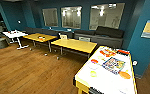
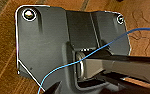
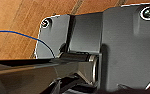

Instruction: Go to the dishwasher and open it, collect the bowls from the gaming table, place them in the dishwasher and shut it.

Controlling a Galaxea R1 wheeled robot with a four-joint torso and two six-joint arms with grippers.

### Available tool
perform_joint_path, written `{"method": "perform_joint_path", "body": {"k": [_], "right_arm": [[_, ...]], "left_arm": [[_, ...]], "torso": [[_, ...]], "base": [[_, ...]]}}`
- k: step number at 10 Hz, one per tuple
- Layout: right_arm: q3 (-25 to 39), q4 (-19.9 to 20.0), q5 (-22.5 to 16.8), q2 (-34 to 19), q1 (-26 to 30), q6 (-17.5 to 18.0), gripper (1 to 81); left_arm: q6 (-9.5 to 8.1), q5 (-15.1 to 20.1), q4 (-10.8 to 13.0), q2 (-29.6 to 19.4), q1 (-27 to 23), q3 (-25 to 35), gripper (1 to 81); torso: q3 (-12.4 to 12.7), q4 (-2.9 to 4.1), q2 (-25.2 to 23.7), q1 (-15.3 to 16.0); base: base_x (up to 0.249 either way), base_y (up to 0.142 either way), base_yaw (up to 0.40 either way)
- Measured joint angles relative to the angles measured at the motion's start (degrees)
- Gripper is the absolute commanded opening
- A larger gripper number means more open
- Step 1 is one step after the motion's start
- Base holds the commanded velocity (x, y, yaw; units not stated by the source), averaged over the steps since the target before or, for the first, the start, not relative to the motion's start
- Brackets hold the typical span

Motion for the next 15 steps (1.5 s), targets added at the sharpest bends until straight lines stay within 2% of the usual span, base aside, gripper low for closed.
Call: {"method": "perform_joint_path", "body": {"k": [7,9,15], "right_arm": [[0.0,0.0,0.0,0.0,0.0,0.0,81.1],[0.0,0.0,0.0,0.1,0.3,0.0,81.1],[0.1,-0.1,0.0,-0.3,0.0,0.0,81.1]], "left_arm": [[0.00,0.0,0.0,0.0,-0.1,0.0,81.1],[0.00,0.0,0.0,-0.1,-0.2,0.0,81.1],[0.00,0.1,0.0,0.1,0.0,-0.2,81.1]], "torso": [[0.0,0.00,0.0,0.0],[0.0,0.00,0.0,0.1],[0.0,0.00,0.0,0.0]], "base": [[0.111,0.081,0.000],[0.000,0.068,0.000],[0.000,0.000,0.000]]}}
